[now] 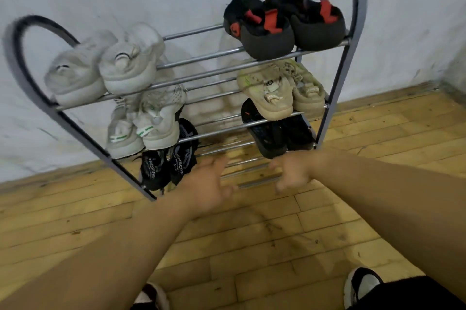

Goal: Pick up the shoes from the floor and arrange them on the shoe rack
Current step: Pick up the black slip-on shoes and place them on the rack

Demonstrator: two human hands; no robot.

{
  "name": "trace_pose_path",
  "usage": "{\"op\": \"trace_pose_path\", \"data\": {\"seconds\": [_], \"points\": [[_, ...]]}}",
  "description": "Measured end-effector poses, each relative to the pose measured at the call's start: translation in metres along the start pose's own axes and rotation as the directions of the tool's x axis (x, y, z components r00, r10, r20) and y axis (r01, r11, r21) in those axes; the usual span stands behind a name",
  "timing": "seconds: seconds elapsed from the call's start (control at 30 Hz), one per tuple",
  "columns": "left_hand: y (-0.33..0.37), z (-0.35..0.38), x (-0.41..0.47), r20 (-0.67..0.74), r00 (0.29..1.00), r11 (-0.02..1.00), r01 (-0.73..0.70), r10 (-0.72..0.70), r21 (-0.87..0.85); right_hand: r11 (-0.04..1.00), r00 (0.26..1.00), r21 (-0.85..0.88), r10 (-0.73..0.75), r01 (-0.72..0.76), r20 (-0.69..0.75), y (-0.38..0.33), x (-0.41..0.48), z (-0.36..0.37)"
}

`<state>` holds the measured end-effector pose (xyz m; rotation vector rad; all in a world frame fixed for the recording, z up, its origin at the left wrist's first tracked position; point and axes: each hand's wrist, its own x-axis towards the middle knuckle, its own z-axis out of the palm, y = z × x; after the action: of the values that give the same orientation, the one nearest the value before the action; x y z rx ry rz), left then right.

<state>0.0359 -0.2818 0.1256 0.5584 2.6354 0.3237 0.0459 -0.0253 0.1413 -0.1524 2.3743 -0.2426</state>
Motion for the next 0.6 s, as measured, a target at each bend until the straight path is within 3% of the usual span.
{"op": "trace_pose_path", "data": {"seconds": [0.1, 0.2, 0.27, 0.33, 0.43, 0.5, 0.6], "points": [[0.017, -0.029, -0.023, -0.047, 0.998, 0.998, -0.05, 0.052, 0.029, 0.996, 0.995, -0.088, 0.0, 0.009, 0.1, -0.024, -0.033, -0.04], [0.062, -0.056, -0.034, -0.092, 0.981, 0.98, -0.159, 0.17, 0.119, 0.983, 0.978, -0.126, 0.148, -0.13, 0.144, -0.01, -0.081, -0.071], [0.108, -0.071, -0.036, -0.096, 0.958, 0.954, -0.254, 0.271, 0.157, 0.978, 0.975, 0.007, 0.209, -0.21, 0.071, 0.024, -0.118, -0.076], [0.163, -0.083, -0.034, -0.081, 0.922, 0.915, -0.358, 0.377, 0.185, 0.958, 0.965, 0.185, 0.241, -0.219, -0.105, 0.071, -0.15, -0.061], [0.253, -0.079, -0.03, 0.024, 0.838, 0.803, -0.529, 0.545, 0.273, 0.899, 0.875, 0.392, 0.34, -0.194, -0.346, 0.142, -0.2, -0.002], [0.312, -0.056, -0.028, 0.143, 0.776, 0.71, -0.622, 0.614, 0.328, 0.824, 0.838, 0.522, 0.435, -0.222, -0.331, 0.187, -0.229, 0.061], [0.388, 0.009, -0.026, 0.336, 0.686, 0.581, -0.726, 0.645, 0.368, 0.645, 0.778, 0.682, 0.602, -0.344, -0.178, 0.241, -0.263, 0.18]]}}
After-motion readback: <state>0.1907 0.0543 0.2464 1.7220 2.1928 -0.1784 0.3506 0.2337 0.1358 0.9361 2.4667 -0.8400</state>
